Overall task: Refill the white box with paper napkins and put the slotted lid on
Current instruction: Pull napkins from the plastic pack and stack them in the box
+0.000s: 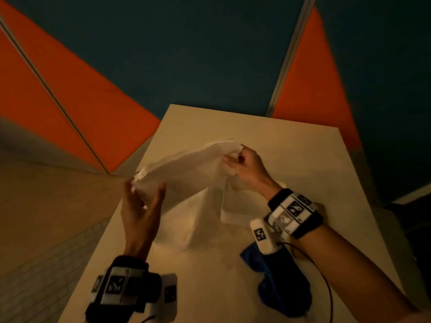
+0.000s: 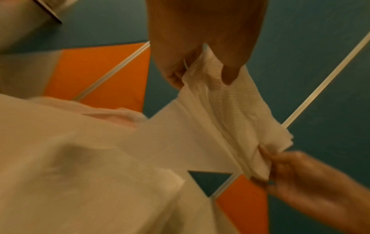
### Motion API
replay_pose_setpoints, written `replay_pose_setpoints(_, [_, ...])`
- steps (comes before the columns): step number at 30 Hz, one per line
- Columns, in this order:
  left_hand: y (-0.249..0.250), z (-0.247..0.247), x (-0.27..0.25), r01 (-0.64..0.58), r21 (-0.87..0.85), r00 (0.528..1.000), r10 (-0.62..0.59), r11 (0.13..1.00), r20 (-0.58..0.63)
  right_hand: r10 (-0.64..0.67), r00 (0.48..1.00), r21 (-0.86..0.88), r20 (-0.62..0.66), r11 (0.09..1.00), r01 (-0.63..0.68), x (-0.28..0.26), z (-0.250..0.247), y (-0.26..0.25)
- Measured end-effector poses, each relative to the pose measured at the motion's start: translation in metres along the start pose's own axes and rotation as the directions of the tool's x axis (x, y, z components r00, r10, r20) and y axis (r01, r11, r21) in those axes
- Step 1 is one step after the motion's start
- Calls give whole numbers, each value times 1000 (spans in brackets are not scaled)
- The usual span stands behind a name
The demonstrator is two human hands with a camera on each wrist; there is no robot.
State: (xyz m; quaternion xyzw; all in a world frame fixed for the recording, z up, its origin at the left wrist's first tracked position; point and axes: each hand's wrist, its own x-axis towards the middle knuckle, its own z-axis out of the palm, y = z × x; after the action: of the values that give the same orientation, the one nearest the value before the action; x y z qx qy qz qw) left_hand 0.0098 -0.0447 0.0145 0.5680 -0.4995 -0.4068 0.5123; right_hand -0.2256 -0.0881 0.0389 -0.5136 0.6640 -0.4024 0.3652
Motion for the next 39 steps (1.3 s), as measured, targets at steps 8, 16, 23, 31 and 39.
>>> replay_pose_setpoints(8, [37, 89, 10, -139, -14, 925, 135, 990, 354, 110, 955, 227, -274, 973, -47, -53, -96, 31])
replay_pose_setpoints(16, [-11, 136, 3, -88, 473, 849, -183, 876, 496, 319, 910, 16, -263, 945, -327, -77, -100, 104])
replay_pose_setpoints(23, [-24, 137, 6, -476, 574, 791, 39, 666, 611, 300, 915, -213, -270, 908, -361, -58, -80, 102])
replay_pose_setpoints(31, [-15, 162, 19, -821, 569, 570, -154, -54, 807, 267, 960, -751, -79, 618, -234, -42, -71, 85])
replay_pose_setpoints(39, [-18, 179, 24, -868, 466, 496, -344, -171, 797, 286, 957, -851, -45, 490, -186, -35, -62, 86])
